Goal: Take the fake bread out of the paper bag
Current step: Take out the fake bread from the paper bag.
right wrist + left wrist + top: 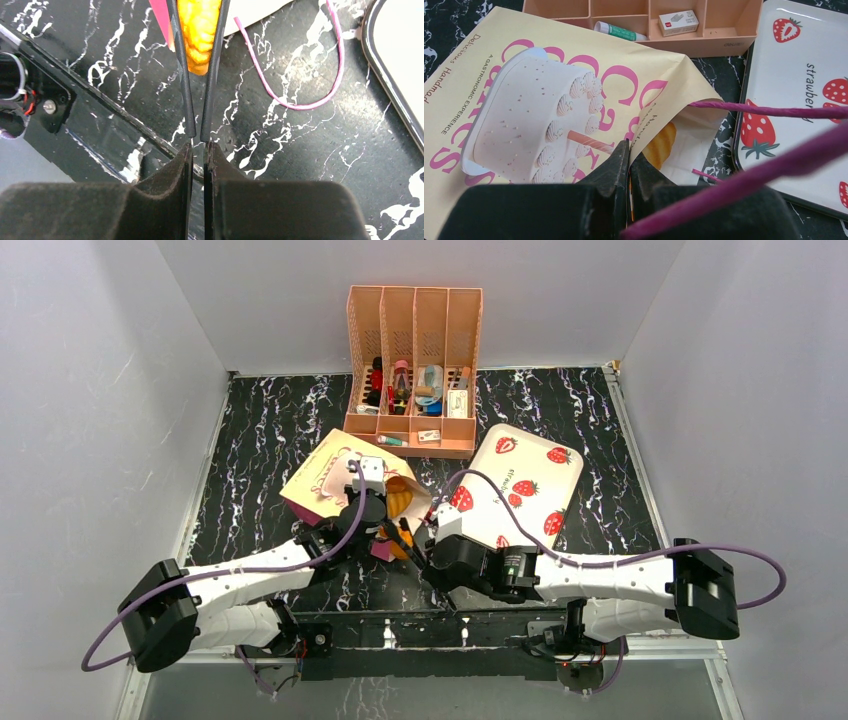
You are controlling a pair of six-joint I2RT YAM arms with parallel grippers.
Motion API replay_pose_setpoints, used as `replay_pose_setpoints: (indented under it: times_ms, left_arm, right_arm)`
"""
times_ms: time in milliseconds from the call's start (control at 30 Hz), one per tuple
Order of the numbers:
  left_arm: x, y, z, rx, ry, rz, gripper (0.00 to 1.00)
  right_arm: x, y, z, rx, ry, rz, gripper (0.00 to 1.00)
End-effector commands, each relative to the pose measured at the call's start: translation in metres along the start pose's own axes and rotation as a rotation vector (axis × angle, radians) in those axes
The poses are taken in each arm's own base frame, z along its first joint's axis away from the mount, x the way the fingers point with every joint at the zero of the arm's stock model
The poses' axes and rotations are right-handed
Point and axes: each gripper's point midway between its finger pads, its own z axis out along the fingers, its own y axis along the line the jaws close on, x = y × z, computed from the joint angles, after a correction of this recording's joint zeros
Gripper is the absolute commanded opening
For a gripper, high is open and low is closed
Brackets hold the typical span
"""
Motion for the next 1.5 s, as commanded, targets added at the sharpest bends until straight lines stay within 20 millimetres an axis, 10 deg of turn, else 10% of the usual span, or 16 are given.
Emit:
replay_pose_setpoints:
  times_ms: [0,933,1267,1467]
  left_arm:
    - [-0.022,0.014,-0.002,-0.071,-0.030,-0.021,0.00]
    - [-0.033,0.055,0.001,-0.178,-0.013,-0.067,0.00]
    - [-0.033,0.065,0.000,-0.214,-0.002,-0.097,0.00]
    - [-0.042,0.058,-0.003,-0.172,-0.006,-0.151,0.00]
  right_arm:
    - [-0.039,0.015,-0.011,-0.012,-0.091,-0.010,0.00]
    - [-0.069,-0.012,-0.065,0.046,-0.212,0.085,0.00]
    - [-0.101,0.010,-0.078,-0.008,-0.266,0.044,0.00]
    - [-0.119,0.037,-0.051,-0.061,-0.273,-0.021,0.00]
